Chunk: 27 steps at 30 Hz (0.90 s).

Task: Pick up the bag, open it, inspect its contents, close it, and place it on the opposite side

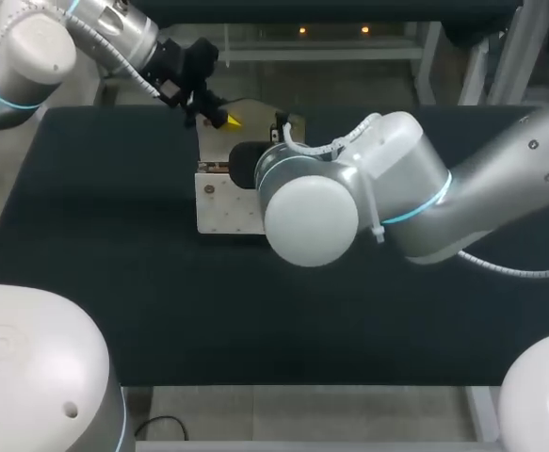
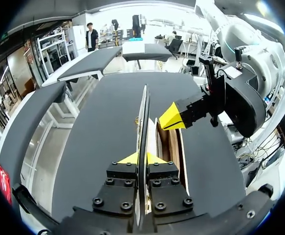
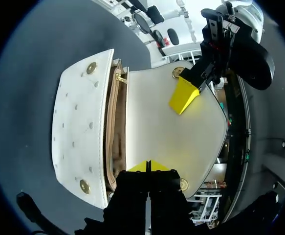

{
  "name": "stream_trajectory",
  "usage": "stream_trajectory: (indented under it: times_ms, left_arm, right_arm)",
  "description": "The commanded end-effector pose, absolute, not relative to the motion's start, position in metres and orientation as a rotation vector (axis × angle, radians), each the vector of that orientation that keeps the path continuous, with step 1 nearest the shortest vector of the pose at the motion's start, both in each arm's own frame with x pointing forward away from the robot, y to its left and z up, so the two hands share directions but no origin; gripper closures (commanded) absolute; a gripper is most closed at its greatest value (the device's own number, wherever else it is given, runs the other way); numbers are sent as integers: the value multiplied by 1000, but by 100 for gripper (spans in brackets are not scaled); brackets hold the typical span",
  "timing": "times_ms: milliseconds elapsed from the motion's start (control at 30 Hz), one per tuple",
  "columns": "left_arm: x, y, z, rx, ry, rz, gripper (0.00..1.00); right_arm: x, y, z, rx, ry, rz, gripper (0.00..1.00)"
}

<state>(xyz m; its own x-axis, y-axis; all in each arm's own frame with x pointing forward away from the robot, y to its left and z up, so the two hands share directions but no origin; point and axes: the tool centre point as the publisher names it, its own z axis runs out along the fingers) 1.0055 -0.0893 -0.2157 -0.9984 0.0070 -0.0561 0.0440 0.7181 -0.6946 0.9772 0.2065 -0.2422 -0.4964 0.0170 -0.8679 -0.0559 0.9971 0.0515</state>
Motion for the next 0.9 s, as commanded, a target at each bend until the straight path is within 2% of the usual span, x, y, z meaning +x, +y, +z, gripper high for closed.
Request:
stream_trajectory:
  times_ms: [33, 900]
  left_arm:
    - [1003, -89, -215, 33, 2852, -1163, 100]
    - [1002, -88, -215, -33, 2801, -1194, 100]
  right_arm:
    - [985, 208, -247, -39, 2107, 98, 100]
    - [999, 208, -292, -63, 2263, 79, 100]
